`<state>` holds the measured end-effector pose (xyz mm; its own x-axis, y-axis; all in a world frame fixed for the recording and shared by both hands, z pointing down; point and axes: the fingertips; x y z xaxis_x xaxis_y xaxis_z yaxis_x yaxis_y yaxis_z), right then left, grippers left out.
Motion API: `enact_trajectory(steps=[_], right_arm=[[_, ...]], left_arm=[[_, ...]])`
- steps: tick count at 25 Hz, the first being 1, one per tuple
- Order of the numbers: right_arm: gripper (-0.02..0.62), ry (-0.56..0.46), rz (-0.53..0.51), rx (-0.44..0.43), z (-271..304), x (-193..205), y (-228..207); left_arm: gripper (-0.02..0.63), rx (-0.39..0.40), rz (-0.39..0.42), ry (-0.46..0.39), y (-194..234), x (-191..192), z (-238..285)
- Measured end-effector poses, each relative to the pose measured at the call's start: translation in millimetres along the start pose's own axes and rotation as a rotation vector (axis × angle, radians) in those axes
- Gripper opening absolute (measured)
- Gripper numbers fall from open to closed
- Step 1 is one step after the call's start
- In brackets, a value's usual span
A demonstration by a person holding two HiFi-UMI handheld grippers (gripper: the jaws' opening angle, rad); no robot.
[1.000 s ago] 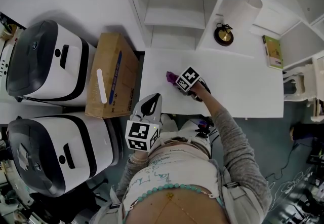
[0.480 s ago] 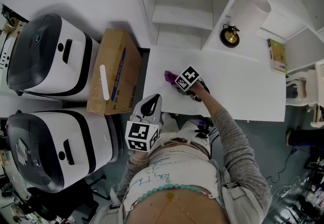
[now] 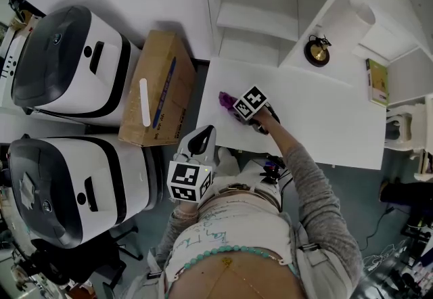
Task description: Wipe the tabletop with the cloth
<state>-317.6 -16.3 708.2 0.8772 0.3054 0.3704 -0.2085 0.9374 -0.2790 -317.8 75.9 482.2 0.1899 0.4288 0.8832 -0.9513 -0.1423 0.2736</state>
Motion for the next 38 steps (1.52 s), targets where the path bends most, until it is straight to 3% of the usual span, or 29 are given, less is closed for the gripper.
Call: enact_trajectory(steps=[15,31,34,38], right_arm=[[0.078,-0.020,-0.024,-0.062,20.2,-28.9,33.1],[0.078,-0.042,-0.078,-0.072,34.9,-46.9,59.3],[0.078,-0.083,-0.044,-0.123,37.3,-54.3,72.2],[0.078,-0.206,0.131,-0.295,16.6,-77.6,97.3]], left_arm=[[0.002,-0.076,-0.048,-0.014,14.5,9.7,-19.5],[0.002,-0.141,-0.079,-0.028,28.0,17.3,-40.0],[0.002,-0.150,-0.085,-0.027,32.4,18.6,-42.8],[0.002,-0.178,-0.094,-0.034,46.4,18.3,-50.7]])
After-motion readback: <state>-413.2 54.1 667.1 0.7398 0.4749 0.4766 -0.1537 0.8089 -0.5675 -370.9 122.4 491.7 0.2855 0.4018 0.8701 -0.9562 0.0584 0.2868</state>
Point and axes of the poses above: the fingertips, and each gripper's own axes: z forward along the fingers, y to its left, x out of its underside, and after that the axes turned 11 degrees about x, right-handed
